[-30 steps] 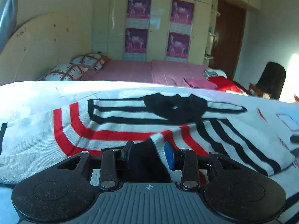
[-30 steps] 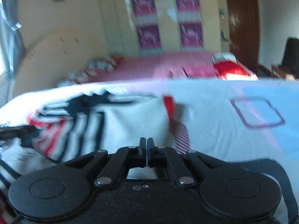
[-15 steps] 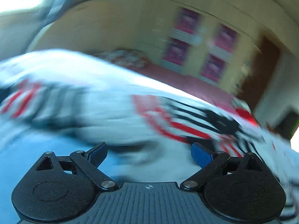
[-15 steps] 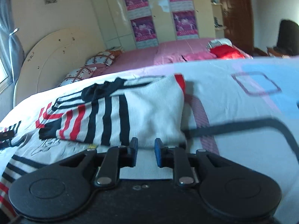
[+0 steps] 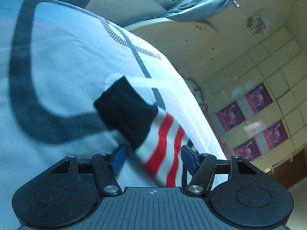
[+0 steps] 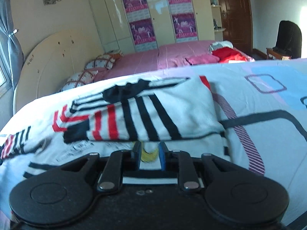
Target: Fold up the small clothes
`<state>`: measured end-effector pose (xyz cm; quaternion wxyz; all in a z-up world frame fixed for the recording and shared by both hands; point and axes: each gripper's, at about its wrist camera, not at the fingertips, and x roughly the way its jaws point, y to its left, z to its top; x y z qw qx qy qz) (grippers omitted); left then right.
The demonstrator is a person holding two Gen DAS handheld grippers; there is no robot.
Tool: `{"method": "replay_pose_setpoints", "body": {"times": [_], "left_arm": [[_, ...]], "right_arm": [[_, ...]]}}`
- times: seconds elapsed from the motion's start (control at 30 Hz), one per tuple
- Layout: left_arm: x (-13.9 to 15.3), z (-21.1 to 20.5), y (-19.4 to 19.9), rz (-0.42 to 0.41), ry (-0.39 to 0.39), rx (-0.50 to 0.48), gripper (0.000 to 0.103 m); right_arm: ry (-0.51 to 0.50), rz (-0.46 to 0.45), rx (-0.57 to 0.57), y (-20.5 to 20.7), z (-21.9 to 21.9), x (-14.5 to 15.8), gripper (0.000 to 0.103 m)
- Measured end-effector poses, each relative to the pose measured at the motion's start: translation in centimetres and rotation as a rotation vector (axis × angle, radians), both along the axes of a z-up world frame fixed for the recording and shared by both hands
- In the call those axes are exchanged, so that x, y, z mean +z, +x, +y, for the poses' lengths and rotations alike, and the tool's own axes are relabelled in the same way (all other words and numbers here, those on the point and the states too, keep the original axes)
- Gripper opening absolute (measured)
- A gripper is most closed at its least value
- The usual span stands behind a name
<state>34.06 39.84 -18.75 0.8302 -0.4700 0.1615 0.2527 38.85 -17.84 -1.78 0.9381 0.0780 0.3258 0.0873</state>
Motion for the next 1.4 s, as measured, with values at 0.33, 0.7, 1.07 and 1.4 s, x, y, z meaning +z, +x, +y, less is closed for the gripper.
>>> {"method": "replay_pose_setpoints", "body": {"times": [0.33, 0.7, 1.07, 1.4], "left_arm": [[1.5, 0.3, 3.7, 0.08, 0.135, -0.042, 0.012], [12.0, -13.7, 12.7, -0.039, 0.522, -0.36, 0.012], [13.6, -29.9, 20.3, 0.0, 0.678, -0.716, 0.012], [8.9, -43.0, 20.4, 0.19, 0.824, -1.002, 0.028]], "right_arm": [[0.03, 0.022, -0.118, 0.7, -0.7, -0.2, 0.021], [0.069, 0.027, -0.147, 1.0, -3.6, -1.5, 0.021], [0.101, 0.001, -0.233, -0.1, -10.4, -0.9, 0.021], [0.106, 0.059, -0.258, -1.0, -13.5, -1.7, 0.029]]}}
